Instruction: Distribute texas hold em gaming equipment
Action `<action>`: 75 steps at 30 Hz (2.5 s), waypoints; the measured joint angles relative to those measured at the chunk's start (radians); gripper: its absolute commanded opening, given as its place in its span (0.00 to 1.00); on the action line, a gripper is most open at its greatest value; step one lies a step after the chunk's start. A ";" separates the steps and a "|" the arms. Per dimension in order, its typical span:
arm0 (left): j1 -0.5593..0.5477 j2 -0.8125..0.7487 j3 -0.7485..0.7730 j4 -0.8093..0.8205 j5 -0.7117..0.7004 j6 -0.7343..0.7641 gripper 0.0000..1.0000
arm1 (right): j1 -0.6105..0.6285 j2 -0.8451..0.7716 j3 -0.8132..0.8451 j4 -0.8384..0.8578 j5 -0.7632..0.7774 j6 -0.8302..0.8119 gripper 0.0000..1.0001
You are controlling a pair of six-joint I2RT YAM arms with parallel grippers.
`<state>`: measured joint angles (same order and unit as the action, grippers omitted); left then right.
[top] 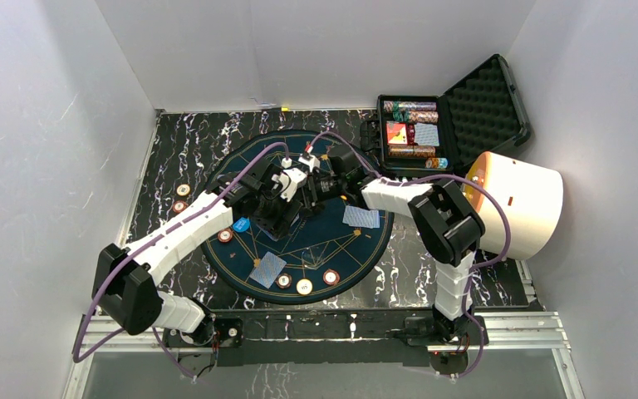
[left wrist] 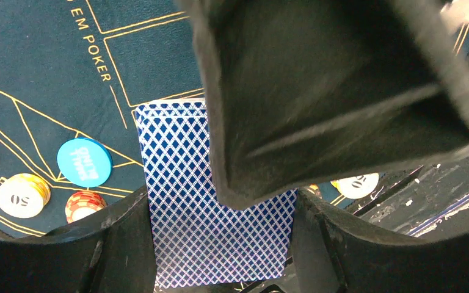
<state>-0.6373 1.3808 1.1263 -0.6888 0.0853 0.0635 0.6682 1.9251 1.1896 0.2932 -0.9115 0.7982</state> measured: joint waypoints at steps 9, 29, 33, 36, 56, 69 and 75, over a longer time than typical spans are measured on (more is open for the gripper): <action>0.000 -0.003 -0.005 0.000 0.001 0.000 0.00 | 0.005 0.014 0.040 -0.093 0.019 -0.078 0.79; 0.000 -0.003 -0.008 0.000 0.006 -0.004 0.00 | -0.064 -0.028 0.064 -0.144 0.012 -0.121 0.60; 0.000 -0.003 -0.008 0.000 0.008 -0.004 0.00 | -0.076 -0.050 0.063 -0.131 0.009 -0.116 0.46; 0.000 -0.003 -0.008 0.000 0.008 -0.004 0.00 | -0.080 -0.054 0.062 -0.115 -0.002 -0.104 0.32; 0.013 -0.060 -0.054 -0.047 -0.071 -0.082 0.00 | -0.279 -0.108 -0.063 0.119 -0.048 0.063 0.00; 0.085 -0.176 -0.014 -0.151 -0.108 -0.136 0.00 | 0.027 0.074 -0.095 0.279 0.002 0.148 0.00; 0.085 -0.173 -0.005 -0.154 -0.108 -0.135 0.00 | 0.168 0.096 -0.107 0.316 0.075 0.175 0.00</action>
<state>-0.5526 1.2076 1.1213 -0.8429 -0.0223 -0.0711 0.8364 2.0209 1.0828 0.6090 -0.8364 0.9737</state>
